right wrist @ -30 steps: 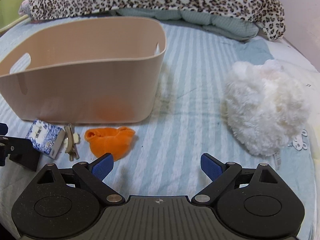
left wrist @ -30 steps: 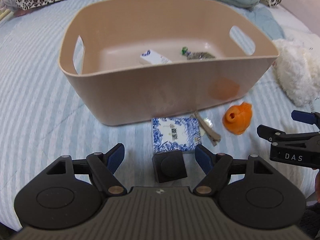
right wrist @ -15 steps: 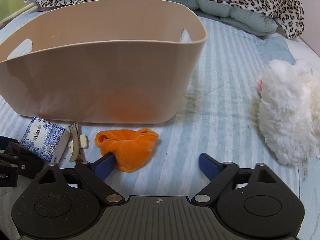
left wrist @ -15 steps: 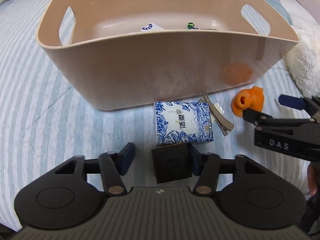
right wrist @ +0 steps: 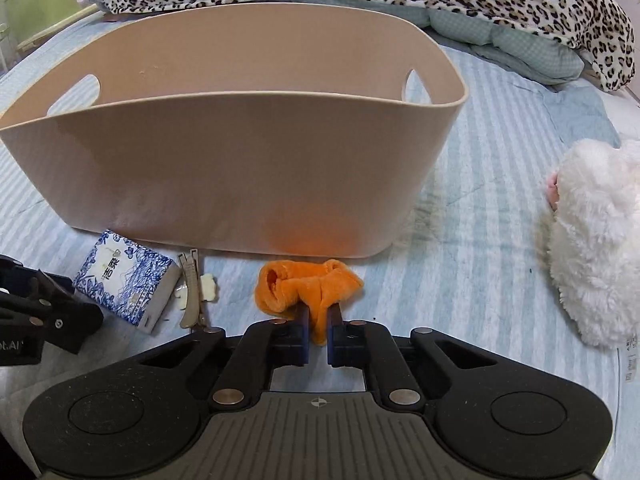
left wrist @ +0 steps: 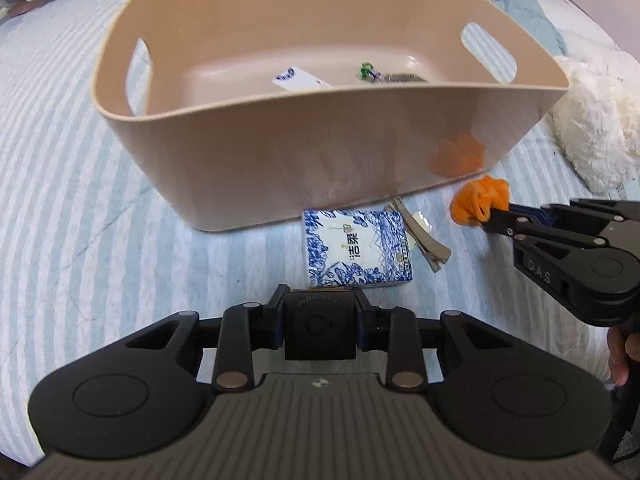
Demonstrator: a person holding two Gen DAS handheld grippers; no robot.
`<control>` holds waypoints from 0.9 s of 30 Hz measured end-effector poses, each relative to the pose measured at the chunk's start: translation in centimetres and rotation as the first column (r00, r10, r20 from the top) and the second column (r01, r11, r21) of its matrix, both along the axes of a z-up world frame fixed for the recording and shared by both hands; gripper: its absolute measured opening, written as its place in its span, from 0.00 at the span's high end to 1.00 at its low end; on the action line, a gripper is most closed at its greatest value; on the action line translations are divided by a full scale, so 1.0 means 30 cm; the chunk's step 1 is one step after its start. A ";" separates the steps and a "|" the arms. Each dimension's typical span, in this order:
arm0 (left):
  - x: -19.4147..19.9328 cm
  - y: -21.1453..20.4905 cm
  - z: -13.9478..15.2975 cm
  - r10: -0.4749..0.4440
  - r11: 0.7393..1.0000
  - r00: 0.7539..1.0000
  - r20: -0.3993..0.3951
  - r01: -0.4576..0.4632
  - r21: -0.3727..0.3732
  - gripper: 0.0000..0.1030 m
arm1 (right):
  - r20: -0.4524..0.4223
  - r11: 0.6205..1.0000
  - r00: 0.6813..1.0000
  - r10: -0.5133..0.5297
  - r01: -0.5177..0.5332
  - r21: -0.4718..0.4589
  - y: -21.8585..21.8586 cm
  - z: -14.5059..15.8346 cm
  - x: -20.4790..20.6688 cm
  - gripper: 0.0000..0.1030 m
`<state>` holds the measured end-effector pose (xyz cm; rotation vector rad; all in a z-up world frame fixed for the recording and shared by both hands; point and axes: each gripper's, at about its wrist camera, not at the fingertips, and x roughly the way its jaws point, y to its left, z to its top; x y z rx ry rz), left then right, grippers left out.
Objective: Organize objects
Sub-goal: 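Grasp the black cube with the left tool while the right tool grasps the orange plush, then lower the black cube and orange plush into the basket, open both tools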
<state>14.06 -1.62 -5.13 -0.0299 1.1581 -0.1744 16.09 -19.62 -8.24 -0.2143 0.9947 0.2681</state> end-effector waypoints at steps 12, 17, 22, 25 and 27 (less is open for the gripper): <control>-0.067 0.017 0.113 -0.001 1.000 0.996 0.092 0.001 0.002 0.68 | 0.085 0.998 0.996 -0.036 0.031 0.061 -0.075 0.117 -0.084 0.94; -0.102 0.026 0.186 -0.001 1.000 0.988 0.153 0.003 -0.014 0.67 | 0.162 0.994 0.985 -0.056 0.040 0.100 -0.099 0.195 -0.124 0.94; -0.120 0.035 0.246 0.017 1.000 0.974 0.227 -0.017 -0.004 0.68 | 0.272 0.989 0.959 -0.082 0.045 0.140 -0.115 0.274 -0.172 0.94; -0.117 0.045 0.270 0.039 0.999 0.966 0.255 -0.037 -0.016 0.67 | 0.324 0.984 0.940 -0.103 0.049 0.169 -0.123 0.312 -0.184 0.94; -0.120 0.044 0.291 0.043 0.999 0.956 0.290 -0.039 -0.020 0.68 | 0.352 0.981 0.929 -0.115 0.050 0.189 -0.125 0.332 -0.185 0.94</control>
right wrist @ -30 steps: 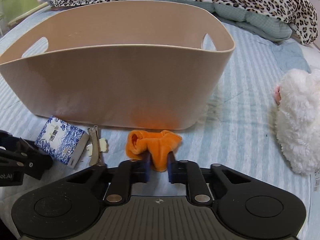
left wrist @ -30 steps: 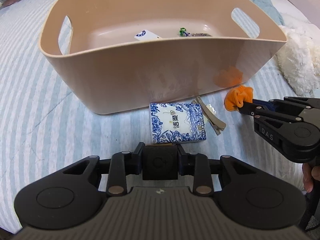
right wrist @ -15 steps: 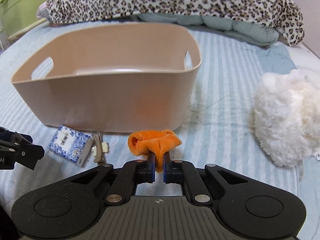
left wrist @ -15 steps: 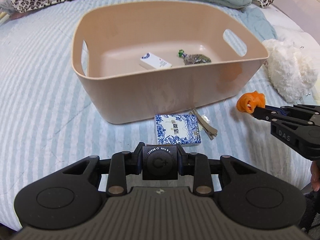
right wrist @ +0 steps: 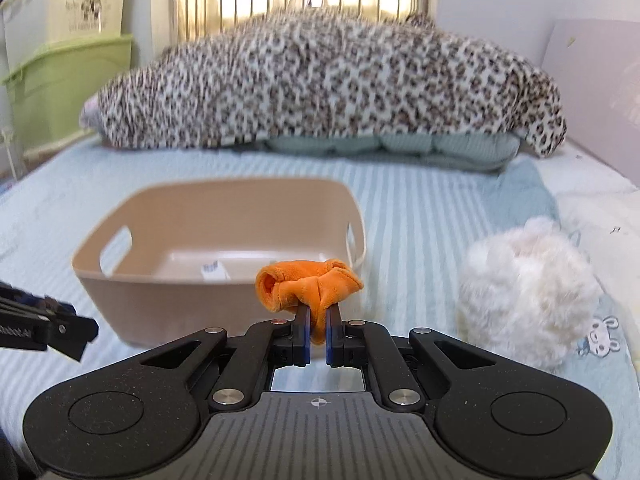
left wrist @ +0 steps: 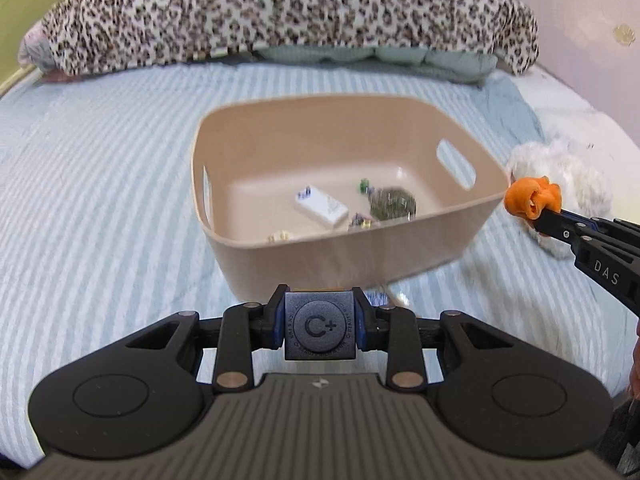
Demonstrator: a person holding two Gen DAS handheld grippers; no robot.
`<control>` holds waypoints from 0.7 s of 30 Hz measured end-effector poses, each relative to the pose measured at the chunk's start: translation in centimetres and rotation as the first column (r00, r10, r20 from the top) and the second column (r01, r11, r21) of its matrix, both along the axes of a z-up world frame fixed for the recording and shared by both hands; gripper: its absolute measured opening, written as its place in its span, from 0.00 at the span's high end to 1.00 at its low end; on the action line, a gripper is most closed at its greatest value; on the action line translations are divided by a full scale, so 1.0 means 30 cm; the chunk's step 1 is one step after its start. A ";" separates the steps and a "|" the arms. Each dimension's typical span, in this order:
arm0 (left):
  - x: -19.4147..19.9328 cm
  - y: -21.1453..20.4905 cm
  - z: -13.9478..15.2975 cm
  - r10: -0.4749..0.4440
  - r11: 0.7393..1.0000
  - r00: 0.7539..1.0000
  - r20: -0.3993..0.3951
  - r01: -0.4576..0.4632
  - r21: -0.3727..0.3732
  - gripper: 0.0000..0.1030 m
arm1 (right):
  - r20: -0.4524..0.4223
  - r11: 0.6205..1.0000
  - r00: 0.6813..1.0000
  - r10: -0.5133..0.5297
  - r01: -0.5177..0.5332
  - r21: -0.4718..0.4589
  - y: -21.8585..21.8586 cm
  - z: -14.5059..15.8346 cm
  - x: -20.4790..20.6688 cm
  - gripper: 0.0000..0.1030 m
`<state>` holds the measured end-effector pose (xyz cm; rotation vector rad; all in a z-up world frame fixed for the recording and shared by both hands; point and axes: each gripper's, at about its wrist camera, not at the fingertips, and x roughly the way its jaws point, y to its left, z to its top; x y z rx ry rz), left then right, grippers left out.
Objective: Organize objects
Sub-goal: 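Lower the black cube and orange plush into the basket, open both tools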
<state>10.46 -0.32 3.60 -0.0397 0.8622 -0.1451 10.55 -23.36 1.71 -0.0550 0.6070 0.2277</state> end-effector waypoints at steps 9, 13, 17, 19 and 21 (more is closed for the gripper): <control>0.016 -0.021 0.080 0.021 1.000 0.982 0.187 -0.023 0.008 0.68 | 0.067 0.997 0.997 -0.039 0.034 0.068 0.019 0.032 0.041 0.94; 0.063 -0.034 0.080 0.070 0.997 0.968 0.241 -0.077 0.020 0.68 | 0.062 0.994 0.997 -0.049 0.042 0.105 0.042 0.024 0.073 0.94; 0.133 -0.034 0.045 0.098 0.994 0.962 0.256 -0.107 0.024 0.68 | 0.036 0.990 0.998 -0.059 0.054 0.129 0.068 -0.011 0.120 0.94; 0.174 -0.038 0.015 0.119 0.991 0.960 0.255 -0.131 0.031 0.68 | 0.027 0.989 0.998 -0.060 0.056 0.135 0.086 -0.026 0.144 0.94; 0.204 -0.034 -0.007 0.132 0.989 0.957 0.258 -0.144 0.029 0.68 | 0.027 0.990 0.998 -0.063 0.059 0.129 0.106 -0.038 0.167 0.94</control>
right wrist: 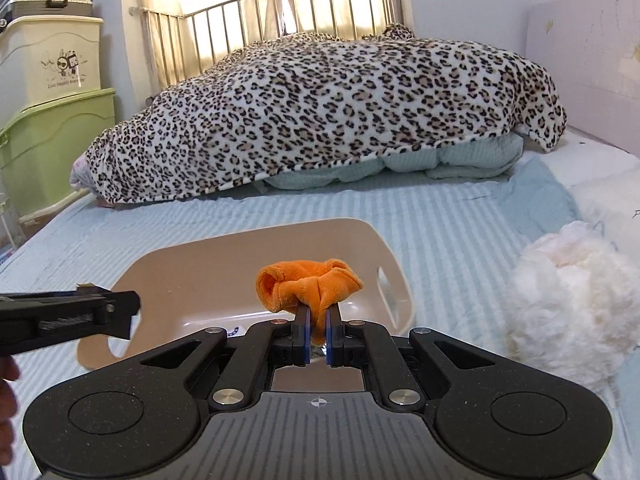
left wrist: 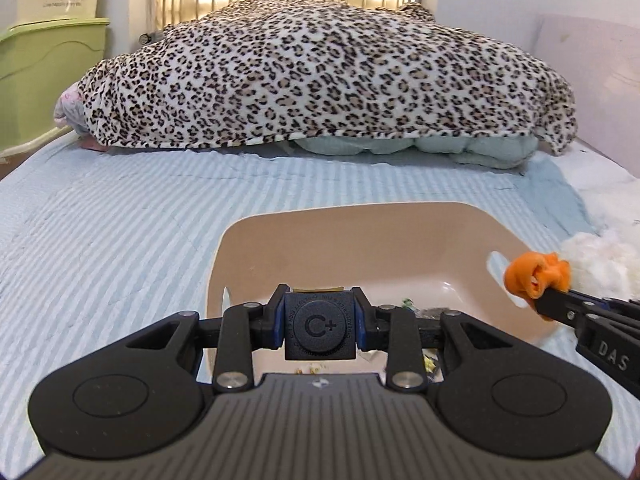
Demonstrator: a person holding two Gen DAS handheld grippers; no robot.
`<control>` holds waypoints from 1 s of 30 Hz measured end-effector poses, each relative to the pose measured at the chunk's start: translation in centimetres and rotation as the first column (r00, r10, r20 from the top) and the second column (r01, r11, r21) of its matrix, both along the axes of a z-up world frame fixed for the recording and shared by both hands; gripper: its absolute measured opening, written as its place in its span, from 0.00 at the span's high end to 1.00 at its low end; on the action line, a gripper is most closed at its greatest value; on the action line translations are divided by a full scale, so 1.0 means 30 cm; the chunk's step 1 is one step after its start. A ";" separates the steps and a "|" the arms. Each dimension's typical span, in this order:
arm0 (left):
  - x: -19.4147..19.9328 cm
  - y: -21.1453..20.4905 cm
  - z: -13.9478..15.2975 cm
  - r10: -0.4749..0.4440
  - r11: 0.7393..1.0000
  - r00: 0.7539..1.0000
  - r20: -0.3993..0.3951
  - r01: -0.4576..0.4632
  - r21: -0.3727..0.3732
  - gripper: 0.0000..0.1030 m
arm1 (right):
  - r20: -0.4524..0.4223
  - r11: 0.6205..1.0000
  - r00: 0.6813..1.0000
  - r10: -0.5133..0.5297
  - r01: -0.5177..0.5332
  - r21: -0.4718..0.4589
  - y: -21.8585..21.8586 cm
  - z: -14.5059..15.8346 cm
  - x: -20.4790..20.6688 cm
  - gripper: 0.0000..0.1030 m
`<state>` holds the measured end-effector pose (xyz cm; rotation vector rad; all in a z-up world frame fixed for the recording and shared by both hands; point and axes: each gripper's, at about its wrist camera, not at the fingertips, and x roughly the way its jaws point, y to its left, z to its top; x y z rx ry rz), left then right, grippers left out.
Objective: Organize objects
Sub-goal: 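Lower the black cube and orange plush into the basket, open both tools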
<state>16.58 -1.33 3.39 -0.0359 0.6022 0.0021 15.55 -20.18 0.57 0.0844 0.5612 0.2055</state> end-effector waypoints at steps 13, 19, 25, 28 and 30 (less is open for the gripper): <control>0.146 -0.019 -0.163 0.039 0.996 0.992 -0.123 -0.028 0.084 0.68 | -0.097 0.996 0.995 -0.007 -0.002 -0.094 0.094 -0.112 0.129 0.94; 0.125 -0.019 -0.151 0.040 0.995 0.993 -0.112 -0.029 0.098 0.64 | -0.087 0.992 0.996 0.013 -0.023 -0.120 0.100 -0.108 0.114 0.73; 0.076 -0.018 -0.081 0.041 0.995 0.997 -0.069 -0.034 0.097 0.31 | -0.068 0.988 0.997 0.028 -0.038 -0.147 0.096 -0.079 0.077 0.31; 0.055 -0.010 -0.048 0.041 0.995 0.997 -0.070 -0.034 0.098 0.31 | -0.072 0.988 0.997 0.030 -0.041 -0.152 0.089 -0.062 0.061 0.24; 0.035 -0.005 -0.027 0.037 0.995 0.997 -0.069 -0.030 0.100 0.30 | -0.074 0.987 0.997 0.033 -0.044 -0.153 0.081 -0.047 0.046 0.22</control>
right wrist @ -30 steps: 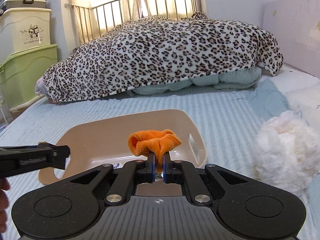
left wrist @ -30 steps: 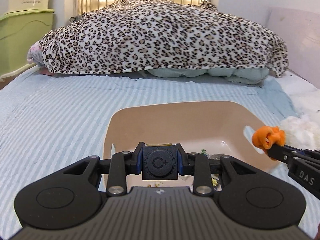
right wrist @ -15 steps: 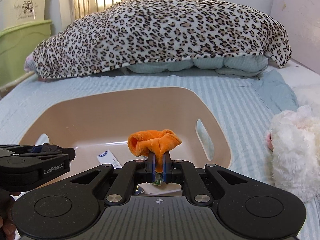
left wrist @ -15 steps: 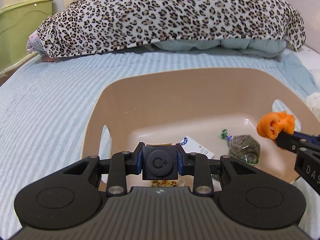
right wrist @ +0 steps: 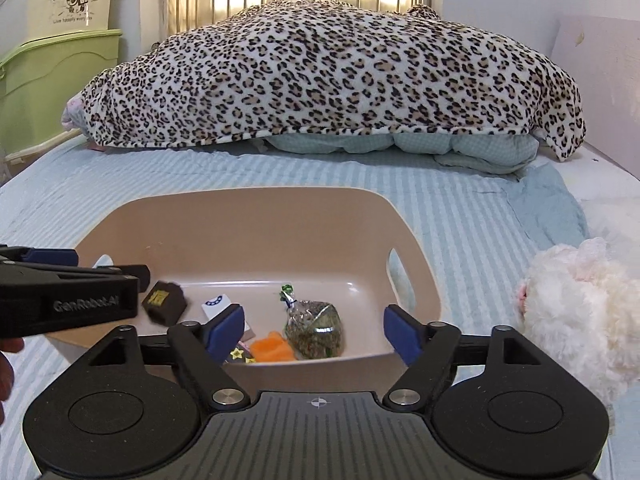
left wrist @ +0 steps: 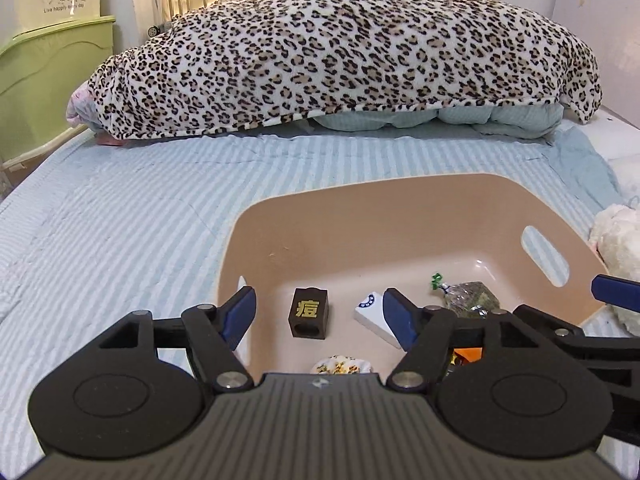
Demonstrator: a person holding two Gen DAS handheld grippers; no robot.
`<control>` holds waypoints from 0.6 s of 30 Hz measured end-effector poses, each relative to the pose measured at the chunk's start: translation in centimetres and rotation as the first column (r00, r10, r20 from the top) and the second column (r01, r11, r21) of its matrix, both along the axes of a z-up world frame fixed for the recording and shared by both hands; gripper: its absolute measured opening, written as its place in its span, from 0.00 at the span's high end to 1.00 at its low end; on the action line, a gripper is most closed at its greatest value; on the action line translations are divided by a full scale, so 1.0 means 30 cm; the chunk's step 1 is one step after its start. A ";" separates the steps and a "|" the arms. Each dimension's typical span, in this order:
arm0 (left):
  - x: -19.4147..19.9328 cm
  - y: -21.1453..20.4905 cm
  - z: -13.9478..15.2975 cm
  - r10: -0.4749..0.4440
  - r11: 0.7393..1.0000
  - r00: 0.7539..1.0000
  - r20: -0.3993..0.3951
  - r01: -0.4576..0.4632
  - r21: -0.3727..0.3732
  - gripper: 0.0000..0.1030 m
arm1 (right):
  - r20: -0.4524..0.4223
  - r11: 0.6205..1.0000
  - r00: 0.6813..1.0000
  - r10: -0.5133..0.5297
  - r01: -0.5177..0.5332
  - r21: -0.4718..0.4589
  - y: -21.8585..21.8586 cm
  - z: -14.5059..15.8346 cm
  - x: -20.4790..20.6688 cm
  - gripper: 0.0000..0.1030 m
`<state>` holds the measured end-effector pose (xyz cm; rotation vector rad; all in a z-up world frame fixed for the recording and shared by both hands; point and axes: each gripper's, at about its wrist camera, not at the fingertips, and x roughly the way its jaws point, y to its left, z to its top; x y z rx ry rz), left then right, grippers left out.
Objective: Organize objects
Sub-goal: 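Lower the black cube and orange plush into the basket, open both tools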
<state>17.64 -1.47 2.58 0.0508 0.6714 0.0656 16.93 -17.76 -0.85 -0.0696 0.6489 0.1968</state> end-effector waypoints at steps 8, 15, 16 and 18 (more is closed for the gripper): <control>-0.101 0.010 0.054 -0.039 0.999 0.999 -0.025 0.039 0.022 0.28 | -0.004 1.000 1.000 0.019 -0.019 -0.010 -0.040 0.043 -0.079 0.13; -0.179 0.009 0.052 -0.065 0.996 0.994 -0.085 0.070 0.059 0.28 | -0.050 0.998 0.998 0.029 -0.031 -0.047 -0.068 0.032 -0.138 0.13; -0.187 0.008 0.049 -0.071 0.995 0.993 -0.098 0.078 0.062 0.28 | -0.059 0.998 0.998 0.032 -0.035 -0.057 -0.070 0.027 -0.145 0.13; -0.198 0.004 0.041 -0.085 0.994 0.989 -0.124 0.094 0.064 0.28 | -0.091 0.996 0.995 0.045 -0.051 -0.075 -0.074 0.015 -0.156 0.13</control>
